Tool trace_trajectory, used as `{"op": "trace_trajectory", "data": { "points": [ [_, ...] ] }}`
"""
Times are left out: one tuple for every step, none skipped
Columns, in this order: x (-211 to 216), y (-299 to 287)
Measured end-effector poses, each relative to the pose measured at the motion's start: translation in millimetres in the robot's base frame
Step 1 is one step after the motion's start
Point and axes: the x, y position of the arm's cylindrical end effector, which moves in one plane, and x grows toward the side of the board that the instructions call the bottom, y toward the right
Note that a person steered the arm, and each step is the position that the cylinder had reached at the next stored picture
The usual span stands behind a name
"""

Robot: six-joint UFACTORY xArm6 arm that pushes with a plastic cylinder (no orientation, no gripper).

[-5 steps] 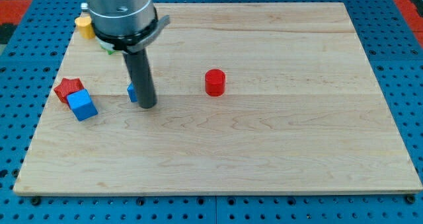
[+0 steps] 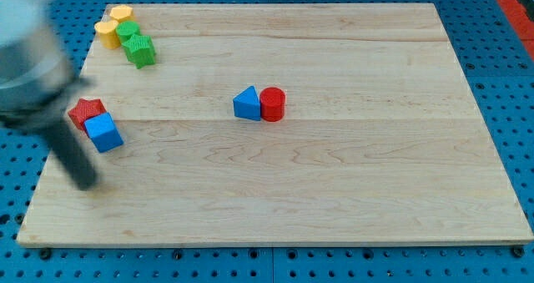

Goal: Move the red star and cube into the triangle at the center side

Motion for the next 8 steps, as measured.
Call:
{"op": "trace_trajectory", "data": {
  "points": [
    [-60.2, -28.8],
    [-82.5, 39.4],
    [-99.6, 130.4],
    [-110.8, 79.2],
    [-114.6, 17.0],
    [-150.9, 67.3],
    [-135.3, 171.0],
    [-132.7, 63.8]
  ]
}}
